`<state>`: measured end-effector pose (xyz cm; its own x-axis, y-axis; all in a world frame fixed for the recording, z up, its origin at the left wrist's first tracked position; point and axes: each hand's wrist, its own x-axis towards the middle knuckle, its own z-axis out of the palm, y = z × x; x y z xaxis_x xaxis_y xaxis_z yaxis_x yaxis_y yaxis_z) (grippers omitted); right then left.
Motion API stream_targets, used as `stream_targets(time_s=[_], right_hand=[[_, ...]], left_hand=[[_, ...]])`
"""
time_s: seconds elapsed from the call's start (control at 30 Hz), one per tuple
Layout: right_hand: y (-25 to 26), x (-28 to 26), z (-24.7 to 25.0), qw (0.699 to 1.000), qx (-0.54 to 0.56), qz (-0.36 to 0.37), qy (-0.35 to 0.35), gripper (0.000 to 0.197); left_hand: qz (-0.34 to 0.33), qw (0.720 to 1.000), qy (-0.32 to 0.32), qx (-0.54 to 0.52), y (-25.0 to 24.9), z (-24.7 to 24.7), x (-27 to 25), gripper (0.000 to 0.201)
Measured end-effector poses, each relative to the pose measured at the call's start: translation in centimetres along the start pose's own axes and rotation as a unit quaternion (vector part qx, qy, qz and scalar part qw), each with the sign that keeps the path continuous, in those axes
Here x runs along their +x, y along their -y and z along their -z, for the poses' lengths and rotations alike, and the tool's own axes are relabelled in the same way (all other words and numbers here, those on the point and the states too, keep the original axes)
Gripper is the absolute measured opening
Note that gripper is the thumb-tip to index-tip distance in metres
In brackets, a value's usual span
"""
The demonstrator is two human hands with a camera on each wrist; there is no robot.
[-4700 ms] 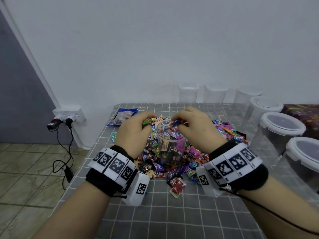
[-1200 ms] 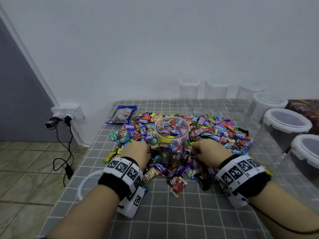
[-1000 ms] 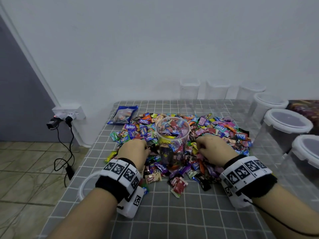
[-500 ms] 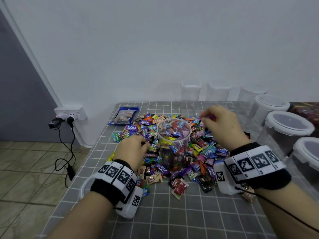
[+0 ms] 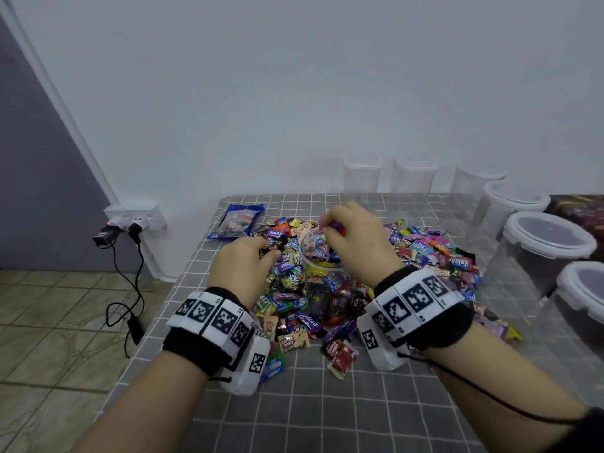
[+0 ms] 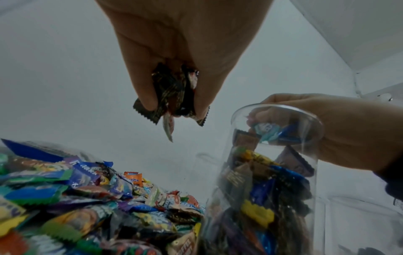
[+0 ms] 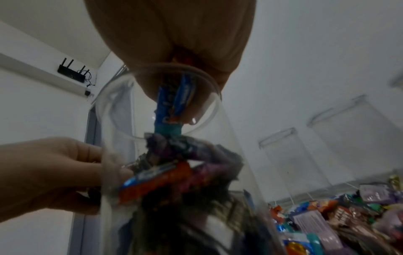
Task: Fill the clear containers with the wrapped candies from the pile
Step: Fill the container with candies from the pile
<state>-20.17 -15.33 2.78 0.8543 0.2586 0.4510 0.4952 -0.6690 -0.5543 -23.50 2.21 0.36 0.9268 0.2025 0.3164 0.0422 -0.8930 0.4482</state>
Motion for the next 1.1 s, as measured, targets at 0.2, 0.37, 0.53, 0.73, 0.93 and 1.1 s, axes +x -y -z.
stream_targets(time_s=[0.2,0.37,0.53,0.73,0.93,1.1], right_hand=[[-0.4,-0.4,0.1,0.999,-0.009,0.027,0.014,0.014],[-0.3,-1.4,0.4,0.998,0.044,0.037,-0.004,0.017],[-1.5,-3.1,0.2,0.980,0.185,-0.067,-0.009,0.066],[-3.3,-4.3,-1.5,0.944,0.300,-0.123,0.067,0.109],[-3.4,-4.4,-1.6,0.935,0.329,-0.120,0.062,0.077],[-3.8,-4.4,-2.1,0.940,0.316,-0.121,0.046,0.082]], left_hand=[[-0.005,1.000,-0.002,-0.014,-0.1,-0.2,-0.1,0.031],[-0.013,0.999,-0.008,-0.032,-0.5,-0.1,0.0,0.026],[-0.030,0.997,-0.041,-0.062,-1.3,0.6,0.4,0.026],[-0.053,0.989,-0.059,-0.123,-3.4,2.1,0.8,0.021],[-0.098,0.976,-0.018,-0.194,-5.7,2.3,0.8,0.016],[-0.111,0.973,0.045,-0.198,-7.1,1.7,0.4,0.011]])
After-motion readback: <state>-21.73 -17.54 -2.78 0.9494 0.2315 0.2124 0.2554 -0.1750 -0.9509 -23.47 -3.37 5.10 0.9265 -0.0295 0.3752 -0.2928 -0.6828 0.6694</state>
